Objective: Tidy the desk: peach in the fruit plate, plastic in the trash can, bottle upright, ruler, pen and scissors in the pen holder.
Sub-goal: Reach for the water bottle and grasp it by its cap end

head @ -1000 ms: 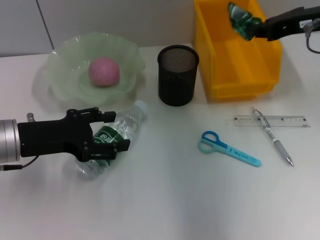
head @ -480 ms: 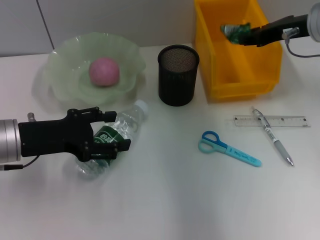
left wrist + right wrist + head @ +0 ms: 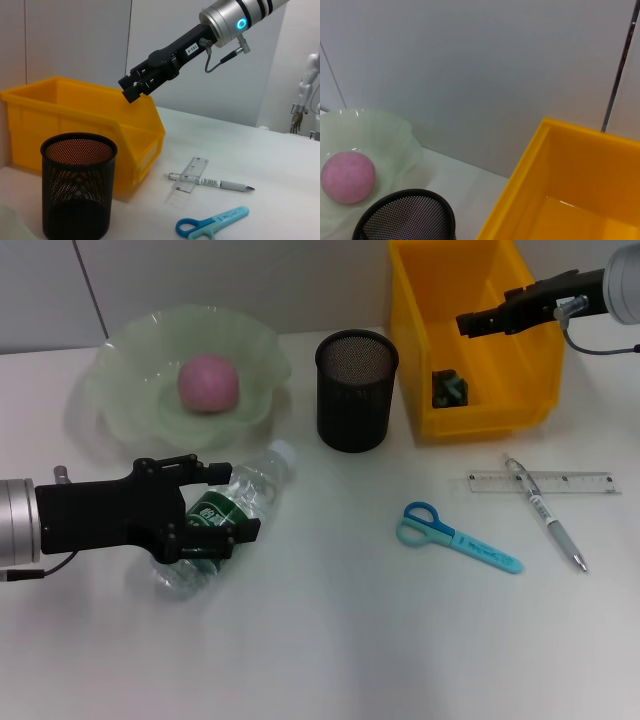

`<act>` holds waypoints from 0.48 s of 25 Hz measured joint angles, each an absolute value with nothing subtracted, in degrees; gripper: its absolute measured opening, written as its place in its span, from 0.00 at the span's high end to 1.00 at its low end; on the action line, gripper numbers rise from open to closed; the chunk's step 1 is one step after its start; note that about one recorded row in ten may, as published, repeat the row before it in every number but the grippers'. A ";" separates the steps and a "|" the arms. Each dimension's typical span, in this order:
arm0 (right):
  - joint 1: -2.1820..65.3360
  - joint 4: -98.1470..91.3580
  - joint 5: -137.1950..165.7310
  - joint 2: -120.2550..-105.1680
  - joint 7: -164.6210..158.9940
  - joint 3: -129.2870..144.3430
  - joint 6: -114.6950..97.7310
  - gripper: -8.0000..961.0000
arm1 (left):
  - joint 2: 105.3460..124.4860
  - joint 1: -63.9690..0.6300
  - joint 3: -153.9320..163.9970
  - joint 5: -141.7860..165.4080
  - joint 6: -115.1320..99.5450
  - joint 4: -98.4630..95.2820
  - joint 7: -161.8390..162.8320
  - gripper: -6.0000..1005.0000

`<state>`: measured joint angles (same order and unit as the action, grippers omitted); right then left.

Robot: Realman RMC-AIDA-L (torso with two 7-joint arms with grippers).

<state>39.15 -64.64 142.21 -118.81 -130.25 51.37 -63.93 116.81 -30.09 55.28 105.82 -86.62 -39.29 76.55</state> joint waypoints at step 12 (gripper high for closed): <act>38.18 -66.73 140.69 -118.87 -130.26 51.13 -65.41 0.17 | 116.80 -30.07 55.28 105.82 -86.51 -39.29 76.55 0.17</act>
<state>38.18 -66.73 140.69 -118.87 -130.26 51.13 -65.41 116.80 -30.07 55.28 105.82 -86.51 -39.29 76.55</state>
